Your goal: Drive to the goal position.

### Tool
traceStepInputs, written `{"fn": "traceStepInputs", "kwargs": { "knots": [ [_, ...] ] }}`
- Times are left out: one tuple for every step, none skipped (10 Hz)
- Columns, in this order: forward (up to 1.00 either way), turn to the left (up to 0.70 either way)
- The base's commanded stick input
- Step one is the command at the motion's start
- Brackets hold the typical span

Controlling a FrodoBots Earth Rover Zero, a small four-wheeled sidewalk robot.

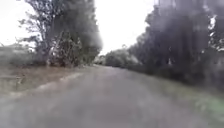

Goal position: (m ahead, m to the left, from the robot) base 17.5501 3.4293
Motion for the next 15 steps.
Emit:
{"fn": "traceStepInputs", "kwargs": {
  "knots": [
    [1.00,-0.27],
    [1.00,-0.27],
    [1.00,-0.17],
    [1.00,0.00],
    [1.00,0.00],
    [1.00,0.00],
    [1.00,0.00],
    [1.00,0.00],
    [1.00,0.00],
    [1.00,0.00],
    [1.00,0.00],
    [1.00,0.00],
    [1.00,0.00],
    [1.00,0.00],
    [1.00,0.00]
  ]
}}
